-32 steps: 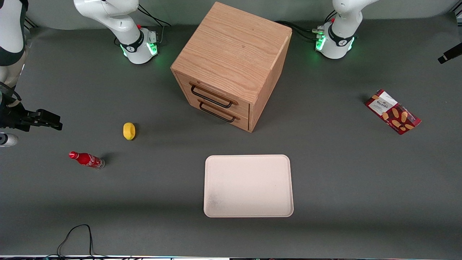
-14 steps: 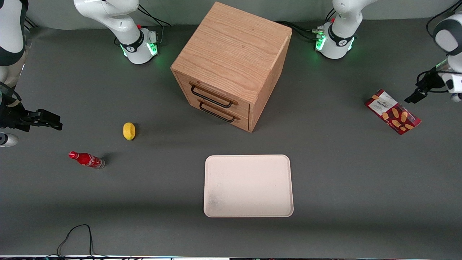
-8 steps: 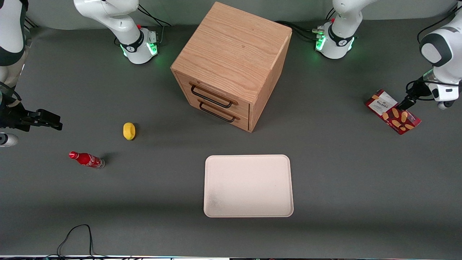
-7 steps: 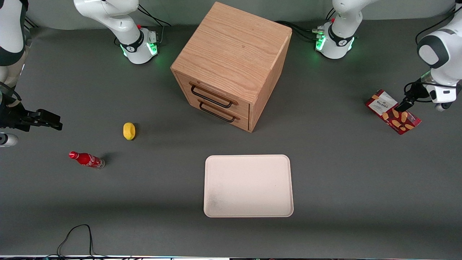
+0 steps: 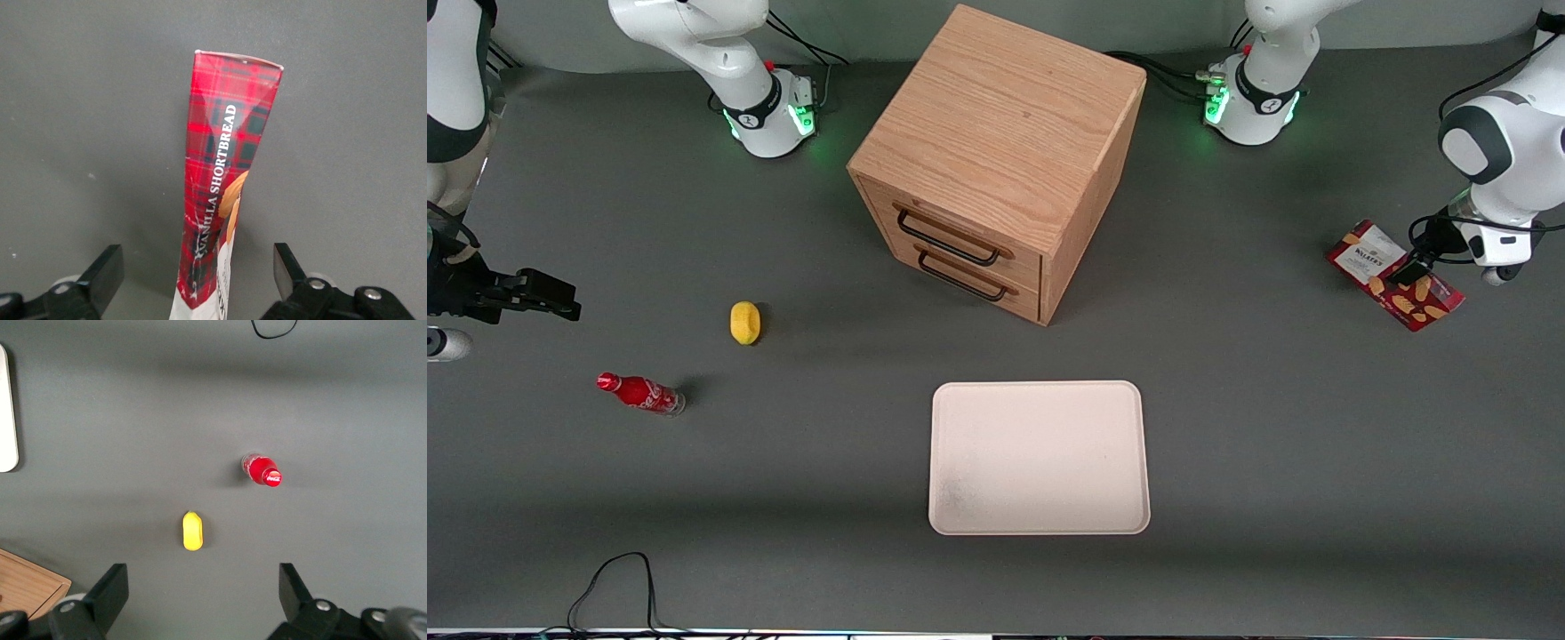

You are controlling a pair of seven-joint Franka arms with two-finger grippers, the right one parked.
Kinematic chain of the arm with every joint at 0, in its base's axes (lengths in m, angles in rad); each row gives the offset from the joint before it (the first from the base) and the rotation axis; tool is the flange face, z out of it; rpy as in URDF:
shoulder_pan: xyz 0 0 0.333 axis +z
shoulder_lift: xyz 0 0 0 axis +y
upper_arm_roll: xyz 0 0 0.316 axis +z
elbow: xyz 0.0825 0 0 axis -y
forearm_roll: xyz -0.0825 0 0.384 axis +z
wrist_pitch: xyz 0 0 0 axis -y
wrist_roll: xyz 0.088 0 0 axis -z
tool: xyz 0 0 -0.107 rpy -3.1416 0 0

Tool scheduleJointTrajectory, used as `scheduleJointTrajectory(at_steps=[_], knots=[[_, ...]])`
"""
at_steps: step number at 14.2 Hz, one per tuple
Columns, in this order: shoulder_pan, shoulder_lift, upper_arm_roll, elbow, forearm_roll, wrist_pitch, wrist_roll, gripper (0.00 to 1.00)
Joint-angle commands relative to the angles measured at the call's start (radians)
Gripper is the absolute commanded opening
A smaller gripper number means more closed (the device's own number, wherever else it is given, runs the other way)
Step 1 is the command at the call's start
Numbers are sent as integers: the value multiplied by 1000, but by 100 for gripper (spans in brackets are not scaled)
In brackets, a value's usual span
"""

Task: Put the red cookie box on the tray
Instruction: 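Lower the open left gripper onto the cookie box's end, then close the left gripper on the box end and lift it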

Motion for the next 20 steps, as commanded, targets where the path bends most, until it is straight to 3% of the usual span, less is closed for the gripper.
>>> scheduleJointTrajectory(at_steps=[1,3,4,7,13,20], knots=[[-1,-5,2,-7,-8,12,-11,63],[-1,-6,4,-5,-8,9,-11,10],[1,-6,4,-4,-8,6,-11,0],[-1,-20,4,7,-6,-23,-4,0],[-1,-167,5,165,0,-390,30,0],[-2,-244,7,652,1,-975,39,0]])
